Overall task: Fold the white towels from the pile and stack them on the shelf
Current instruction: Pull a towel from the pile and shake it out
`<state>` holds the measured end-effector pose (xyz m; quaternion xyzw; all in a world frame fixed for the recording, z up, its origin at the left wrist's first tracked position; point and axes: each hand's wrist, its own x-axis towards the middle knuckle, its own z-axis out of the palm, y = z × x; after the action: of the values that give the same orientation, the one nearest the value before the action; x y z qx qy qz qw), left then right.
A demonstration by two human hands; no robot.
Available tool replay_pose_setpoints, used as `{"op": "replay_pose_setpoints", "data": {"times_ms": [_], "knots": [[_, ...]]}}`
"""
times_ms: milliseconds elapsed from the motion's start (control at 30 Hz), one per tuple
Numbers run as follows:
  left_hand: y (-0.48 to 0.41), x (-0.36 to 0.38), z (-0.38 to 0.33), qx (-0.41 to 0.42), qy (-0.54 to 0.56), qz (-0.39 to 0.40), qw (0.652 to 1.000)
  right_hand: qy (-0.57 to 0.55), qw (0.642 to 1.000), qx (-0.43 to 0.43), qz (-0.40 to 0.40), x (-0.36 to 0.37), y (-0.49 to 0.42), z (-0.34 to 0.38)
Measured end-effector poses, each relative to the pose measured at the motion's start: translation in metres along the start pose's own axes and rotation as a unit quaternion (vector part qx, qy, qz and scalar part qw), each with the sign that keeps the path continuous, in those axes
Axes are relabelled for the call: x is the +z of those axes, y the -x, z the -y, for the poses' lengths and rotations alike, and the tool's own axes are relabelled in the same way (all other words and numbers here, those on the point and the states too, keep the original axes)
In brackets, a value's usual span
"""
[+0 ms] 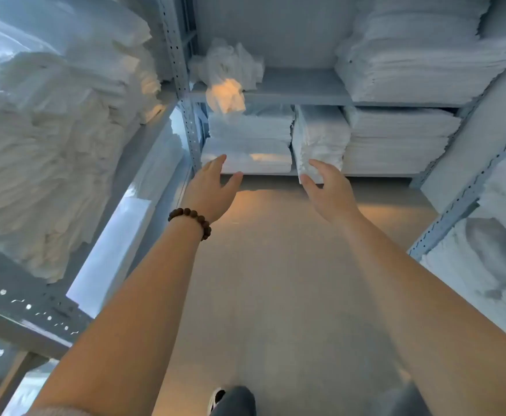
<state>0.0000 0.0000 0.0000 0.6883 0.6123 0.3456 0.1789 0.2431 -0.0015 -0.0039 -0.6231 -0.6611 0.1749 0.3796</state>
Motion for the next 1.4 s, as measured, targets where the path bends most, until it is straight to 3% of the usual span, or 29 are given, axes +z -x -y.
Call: {"op": "replay_pose_setpoints", "data": {"times_ms": [433, 1033, 1400], "knots": [[-0.099, 0.034, 0.061, -0.02, -0.037, 0.004, 0.999, 0.012, 1.0, 0.021, 0.011, 0.062, -0.093, -0.029], [-0.363, 0.037, 0.153, -0.017, -0.012, 0.021, 1.0, 0.003, 0.999, 0.046, -0.014, 0.17, -0.349, -0.024], [-0.488, 0.082, 0.188, -0.015, -0.012, 0.03, 0.999, 0.004, 0.998, 0.058, -0.004, 0.213, -0.475, -0.069]]}}
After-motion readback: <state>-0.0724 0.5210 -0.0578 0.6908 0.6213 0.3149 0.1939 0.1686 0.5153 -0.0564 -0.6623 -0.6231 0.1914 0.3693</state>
